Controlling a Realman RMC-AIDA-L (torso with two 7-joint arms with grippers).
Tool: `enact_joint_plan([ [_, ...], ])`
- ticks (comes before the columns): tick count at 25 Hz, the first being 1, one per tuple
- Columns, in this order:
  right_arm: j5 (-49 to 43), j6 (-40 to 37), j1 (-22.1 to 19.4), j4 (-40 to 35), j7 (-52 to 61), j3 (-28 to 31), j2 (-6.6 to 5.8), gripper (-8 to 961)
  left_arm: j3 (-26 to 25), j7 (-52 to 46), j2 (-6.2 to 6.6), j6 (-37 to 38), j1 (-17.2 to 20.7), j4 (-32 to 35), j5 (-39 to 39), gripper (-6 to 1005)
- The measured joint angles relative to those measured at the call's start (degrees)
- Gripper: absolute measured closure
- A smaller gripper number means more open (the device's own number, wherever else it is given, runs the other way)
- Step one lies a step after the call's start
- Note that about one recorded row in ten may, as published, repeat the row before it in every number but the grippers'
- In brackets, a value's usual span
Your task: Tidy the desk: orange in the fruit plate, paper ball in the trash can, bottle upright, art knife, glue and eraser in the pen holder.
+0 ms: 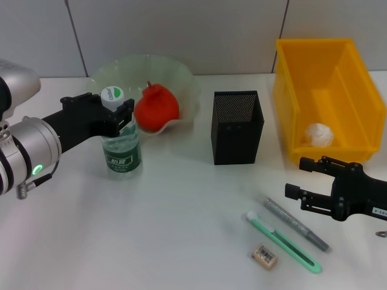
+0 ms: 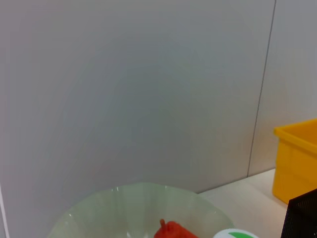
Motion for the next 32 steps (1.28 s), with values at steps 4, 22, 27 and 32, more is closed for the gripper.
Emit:
enact_joint_plan([
  [4, 0.0, 0.0, 0.0, 0.0, 0.0, 0.1, 0.00, 207, 0.1, 1.0, -0.02, 0.4, 0.5, 0.4, 0.1, 555],
  [22, 0.0, 0.0, -0.1, -0.1, 0.1, 0.4, 0.02, 208, -3.2, 13.7, -0.02, 3.3, 4.3, 2.3, -13.8, 191],
  [27, 0.0, 0.0, -0.1, 0.0, 0.1, 0.4, 0.08, 208, -7.6, 26.5, -0.08, 10.5, 4.8, -0.9, -26.8, 191],
  [32, 0.1, 0.0, -0.2, 0.0, 0.1, 0.4, 0.14, 208, -21.3, 40.6, -0.10, 33.0, 2.5, -14.0, -42.2, 190],
])
